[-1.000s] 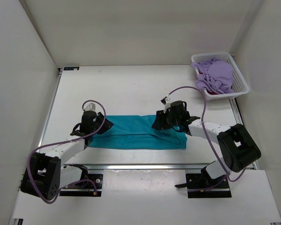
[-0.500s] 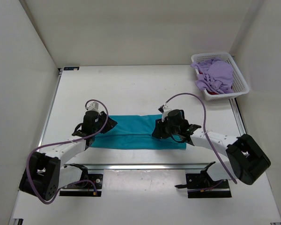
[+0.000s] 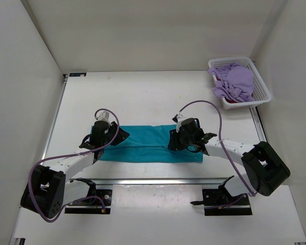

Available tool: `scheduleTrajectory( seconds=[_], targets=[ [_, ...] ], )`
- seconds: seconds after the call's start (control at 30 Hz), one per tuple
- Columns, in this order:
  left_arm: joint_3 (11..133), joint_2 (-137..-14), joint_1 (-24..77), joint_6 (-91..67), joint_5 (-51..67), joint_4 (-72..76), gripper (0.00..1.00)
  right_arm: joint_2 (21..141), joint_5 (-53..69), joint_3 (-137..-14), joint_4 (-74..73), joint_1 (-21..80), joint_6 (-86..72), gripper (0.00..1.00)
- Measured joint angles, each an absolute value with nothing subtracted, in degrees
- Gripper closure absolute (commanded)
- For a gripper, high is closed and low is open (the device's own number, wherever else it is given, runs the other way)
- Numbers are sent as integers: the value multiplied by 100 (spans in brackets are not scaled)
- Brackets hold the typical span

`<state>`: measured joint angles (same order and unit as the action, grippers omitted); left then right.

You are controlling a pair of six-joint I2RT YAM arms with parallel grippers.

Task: Fold and stack the t-shirts
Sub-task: Fold the other side of the tshirt into a rectangle

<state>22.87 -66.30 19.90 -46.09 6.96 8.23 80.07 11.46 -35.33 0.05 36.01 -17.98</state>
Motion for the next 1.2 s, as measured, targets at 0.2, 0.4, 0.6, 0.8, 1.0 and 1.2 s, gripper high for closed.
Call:
scheduleTrajectory(
  seconds=[0.2, 0.4, 0.6, 0.8, 1.0, 1.2],
  targets=[
    [2287, -6630, 1986, -4630, 711, 845, 62, 8007, 1072, -3535, -169, 3795, -1776, 85],
    [2287, -6632, 1997, -4670, 714, 923, 61, 8005, 851, -3861, -821, 4025, -1975, 95],
    [2287, -6639, 2128, -4746, 709, 965, 62, 7922, 554, -4257, -1323, 4418, -2421, 93],
    [2290, -6731, 2211, -4797, 722, 1044, 61, 7909, 392, -4283, -1605, 4755, -2840, 79],
    [2298, -6707, 2206, -4812, 757, 1072, 61, 7909, 410, -4329, -1706, 4991, -3098, 50],
    [2403, -6692, 2353, -4829, 742, 1074, 60, 7636, 412, -4401, -1931, 4775, -3072, 76]
  ],
)
